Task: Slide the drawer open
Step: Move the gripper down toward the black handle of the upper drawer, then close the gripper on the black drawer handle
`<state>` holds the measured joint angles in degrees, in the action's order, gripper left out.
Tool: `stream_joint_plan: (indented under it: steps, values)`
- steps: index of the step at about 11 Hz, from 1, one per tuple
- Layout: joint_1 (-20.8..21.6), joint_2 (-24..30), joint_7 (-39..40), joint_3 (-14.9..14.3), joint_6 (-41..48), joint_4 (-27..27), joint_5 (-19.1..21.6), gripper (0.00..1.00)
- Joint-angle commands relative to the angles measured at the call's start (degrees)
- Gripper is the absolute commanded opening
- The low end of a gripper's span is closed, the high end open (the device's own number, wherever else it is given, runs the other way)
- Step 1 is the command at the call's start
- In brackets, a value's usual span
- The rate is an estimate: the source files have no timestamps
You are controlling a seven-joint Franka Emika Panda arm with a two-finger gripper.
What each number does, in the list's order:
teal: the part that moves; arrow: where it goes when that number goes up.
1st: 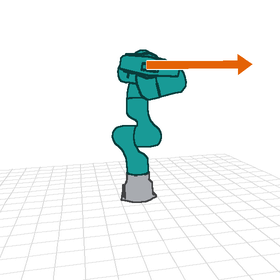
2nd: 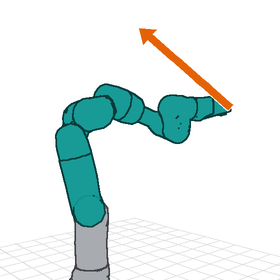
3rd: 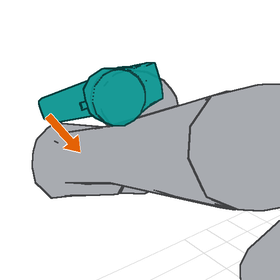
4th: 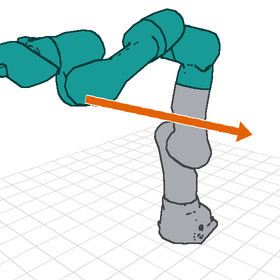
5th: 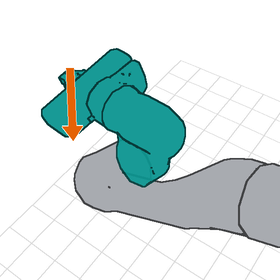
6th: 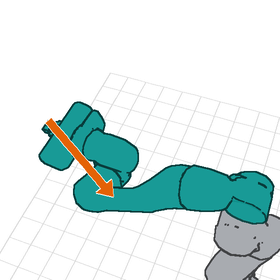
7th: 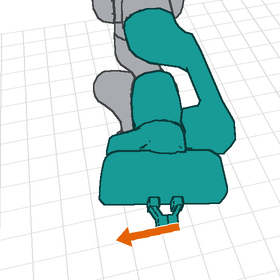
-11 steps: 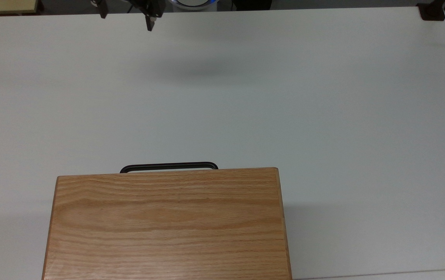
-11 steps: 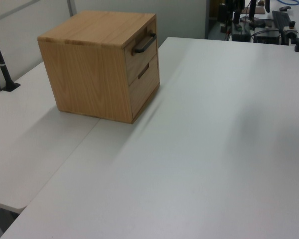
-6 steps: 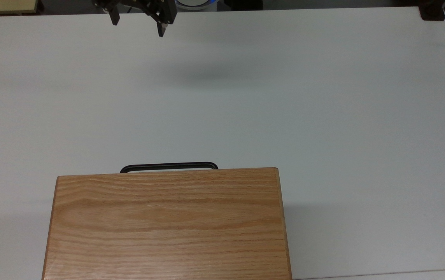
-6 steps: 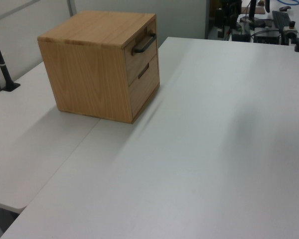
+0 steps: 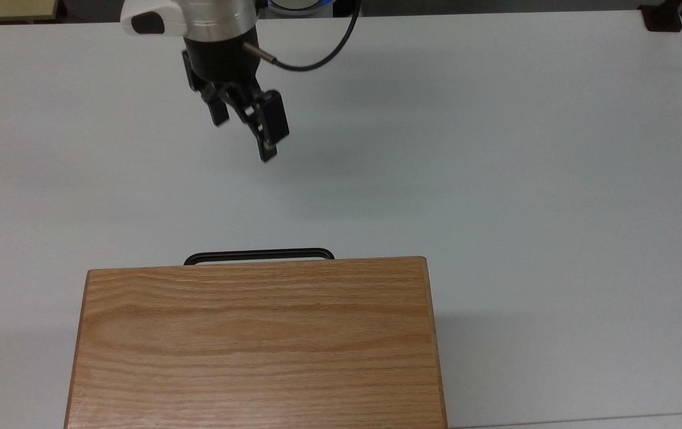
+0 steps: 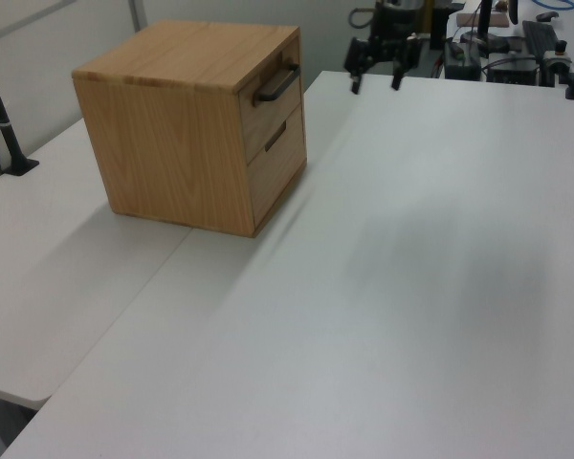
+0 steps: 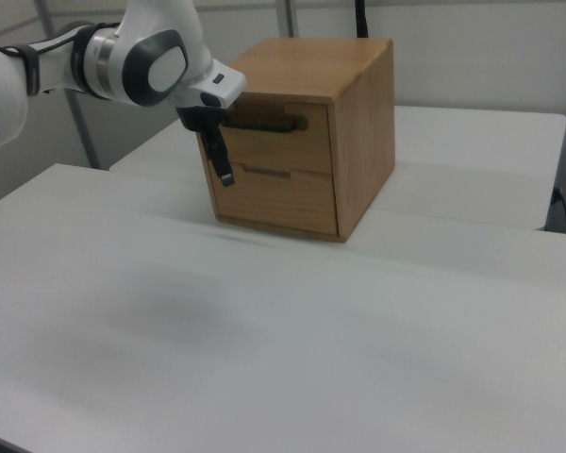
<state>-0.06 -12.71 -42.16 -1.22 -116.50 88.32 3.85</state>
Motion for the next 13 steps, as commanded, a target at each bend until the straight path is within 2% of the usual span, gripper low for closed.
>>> stream_joint_plan:
  steps: [1, 3, 6, 7, 9, 12, 13]
  values:
    - [1.03, -2.83, -17.62, -0.45, -13.69, -1.22, 5.37, 1.0]
    - [2.25, -4.51, -27.94, -0.36, -23.64, -1.22, 4.68, 1.0]
    - [3.32, -8.89, -32.61, -0.62, -30.42, -3.58, 4.68, 0.99]
    - [3.4, -10.83, -32.98, -0.88, -31.67, -5.51, 4.68, 0.94]
    - [3.32, -12.95, -33.16, -1.15, -33.68, -7.45, 4.85, 0.8]
    - [3.4, -13.04, -32.72, -1.15, -35.11, -7.28, 4.33, 0.46]
    - [3.4, -13.04, -32.72, -1.24, -35.11, -7.28, 3.37, 0.29]
